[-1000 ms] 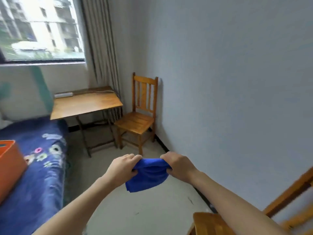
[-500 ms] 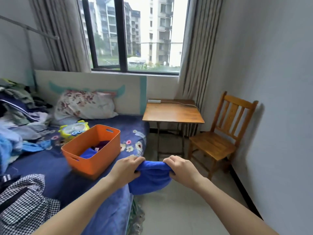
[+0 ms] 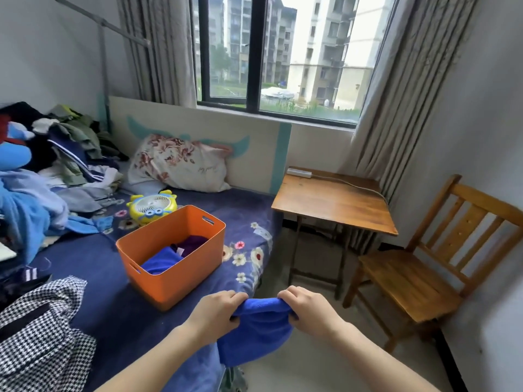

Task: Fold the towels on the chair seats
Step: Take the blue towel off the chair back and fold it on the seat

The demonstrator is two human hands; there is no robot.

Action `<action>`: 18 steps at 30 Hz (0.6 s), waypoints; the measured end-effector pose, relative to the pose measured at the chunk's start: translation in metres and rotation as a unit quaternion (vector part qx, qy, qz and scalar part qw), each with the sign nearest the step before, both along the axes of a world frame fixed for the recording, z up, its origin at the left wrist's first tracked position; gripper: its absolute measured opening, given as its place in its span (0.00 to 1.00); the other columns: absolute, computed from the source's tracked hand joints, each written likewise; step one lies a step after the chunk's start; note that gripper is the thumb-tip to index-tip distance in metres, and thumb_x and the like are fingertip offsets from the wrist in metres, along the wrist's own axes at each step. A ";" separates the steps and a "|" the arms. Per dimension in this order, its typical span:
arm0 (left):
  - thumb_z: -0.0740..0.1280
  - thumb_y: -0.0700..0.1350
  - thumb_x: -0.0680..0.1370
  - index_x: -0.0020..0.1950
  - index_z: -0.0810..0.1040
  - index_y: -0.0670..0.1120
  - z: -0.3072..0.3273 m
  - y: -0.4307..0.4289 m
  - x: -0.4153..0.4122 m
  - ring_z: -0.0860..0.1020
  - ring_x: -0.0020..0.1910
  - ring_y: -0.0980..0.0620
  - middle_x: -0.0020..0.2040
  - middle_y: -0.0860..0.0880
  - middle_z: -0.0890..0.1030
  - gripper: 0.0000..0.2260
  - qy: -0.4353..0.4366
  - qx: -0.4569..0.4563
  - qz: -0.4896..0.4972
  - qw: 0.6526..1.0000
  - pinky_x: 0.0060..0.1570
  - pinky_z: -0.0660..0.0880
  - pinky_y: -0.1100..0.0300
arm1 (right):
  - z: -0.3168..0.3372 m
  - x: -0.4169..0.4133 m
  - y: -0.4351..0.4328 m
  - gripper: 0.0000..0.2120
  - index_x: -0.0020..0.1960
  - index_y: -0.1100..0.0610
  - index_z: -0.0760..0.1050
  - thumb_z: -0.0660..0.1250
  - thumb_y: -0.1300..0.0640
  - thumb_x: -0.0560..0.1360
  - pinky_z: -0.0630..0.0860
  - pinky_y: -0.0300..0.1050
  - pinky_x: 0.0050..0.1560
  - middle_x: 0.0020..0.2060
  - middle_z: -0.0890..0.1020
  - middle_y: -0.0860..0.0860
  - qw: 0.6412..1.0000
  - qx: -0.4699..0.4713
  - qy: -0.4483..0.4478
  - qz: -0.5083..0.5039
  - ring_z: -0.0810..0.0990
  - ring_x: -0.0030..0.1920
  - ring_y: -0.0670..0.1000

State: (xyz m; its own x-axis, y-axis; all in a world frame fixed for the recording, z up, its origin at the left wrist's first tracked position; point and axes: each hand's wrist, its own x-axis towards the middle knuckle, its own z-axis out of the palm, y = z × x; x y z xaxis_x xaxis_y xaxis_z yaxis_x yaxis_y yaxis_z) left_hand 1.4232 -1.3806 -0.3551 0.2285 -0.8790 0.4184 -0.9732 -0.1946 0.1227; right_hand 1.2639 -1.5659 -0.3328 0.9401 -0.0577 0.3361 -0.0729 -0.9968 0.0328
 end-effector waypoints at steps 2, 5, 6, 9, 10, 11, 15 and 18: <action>0.66 0.48 0.54 0.44 0.67 0.56 0.000 -0.023 0.018 0.75 0.26 0.61 0.29 0.58 0.76 0.19 -0.004 0.009 0.048 0.999 0.20 0.69 0.68 | -0.003 0.029 -0.031 0.15 0.44 0.47 0.68 0.53 0.52 0.58 0.69 0.32 0.25 0.33 0.76 0.41 0.999 0.021 0.013 0.033 0.77 0.31 0.42; 0.65 0.47 0.55 0.44 0.67 0.56 0.007 -0.048 0.032 0.75 0.25 0.61 0.28 0.58 0.76 0.19 0.014 0.022 0.102 0.994 0.20 0.69 0.69 | 0.005 0.062 -0.066 0.15 0.44 0.47 0.69 0.54 0.50 0.57 0.69 0.31 0.28 0.33 0.76 0.40 0.996 0.017 0.033 0.077 0.77 0.32 0.41; 0.65 0.47 0.56 0.44 0.67 0.56 0.008 -0.058 0.037 0.75 0.25 0.61 0.28 0.58 0.76 0.18 0.029 0.026 0.115 0.993 0.20 0.69 0.69 | 0.008 0.073 -0.079 0.16 0.44 0.46 0.68 0.54 0.50 0.57 0.68 0.30 0.28 0.33 0.76 0.40 0.994 0.023 0.038 0.096 0.77 0.32 0.40; 0.64 0.46 0.59 0.45 0.70 0.55 0.013 -0.081 0.050 0.78 0.29 0.58 0.31 0.56 0.78 0.16 0.072 0.037 0.160 0.984 0.24 0.72 0.67 | 0.015 0.107 -0.113 0.15 0.45 0.46 0.66 0.54 0.49 0.58 0.68 0.30 0.27 0.33 0.76 0.40 0.991 0.026 0.053 0.116 0.77 0.32 0.41; 0.63 0.45 0.61 0.47 0.71 0.53 0.013 -0.084 0.054 0.79 0.33 0.55 0.34 0.54 0.79 0.15 0.092 0.042 0.174 0.980 0.29 0.75 0.65 | 0.016 0.117 -0.119 0.15 0.46 0.46 0.66 0.54 0.50 0.59 0.68 0.31 0.27 0.34 0.76 0.41 0.989 0.034 0.065 0.127 0.77 0.32 0.41; 0.62 0.44 0.64 0.49 0.73 0.51 0.013 -0.086 0.055 0.79 0.38 0.51 0.39 0.51 0.80 0.14 0.115 0.055 0.191 0.973 0.35 0.76 0.61 | 0.014 0.126 -0.123 0.15 0.46 0.46 0.66 0.54 0.50 0.59 0.69 0.32 0.26 0.34 0.77 0.41 0.986 0.041 0.079 0.140 0.77 0.32 0.42; 0.61 0.43 0.70 0.53 0.74 0.49 0.005 -0.091 0.067 0.77 0.47 0.50 0.47 0.49 0.79 0.13 0.209 0.103 0.262 0.937 0.44 0.71 0.58 | -0.006 0.164 -0.134 0.17 0.49 0.50 0.70 0.53 0.51 0.62 0.73 0.36 0.33 0.39 0.78 0.46 0.973 0.037 0.145 0.178 0.80 0.39 0.48; 0.62 0.43 0.70 0.53 0.75 0.50 0.001 -0.096 0.088 0.77 0.48 0.51 0.48 0.52 0.80 0.13 0.234 0.107 0.286 0.923 0.45 0.70 0.59 | -0.009 0.196 -0.139 0.18 0.59 0.56 0.69 0.55 0.55 0.71 0.72 0.46 0.48 0.53 0.76 0.53 0.959 0.039 0.206 0.193 0.75 0.54 0.55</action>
State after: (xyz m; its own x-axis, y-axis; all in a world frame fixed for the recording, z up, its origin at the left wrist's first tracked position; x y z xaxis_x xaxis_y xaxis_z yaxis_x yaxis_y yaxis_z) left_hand 1.5111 -1.4770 -0.3541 0.7925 -0.6097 -0.0132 -0.5540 -0.7288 0.4024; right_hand 1.4603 -1.7052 -0.3417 0.9486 0.3106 -0.0603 0.3041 -0.9477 -0.0969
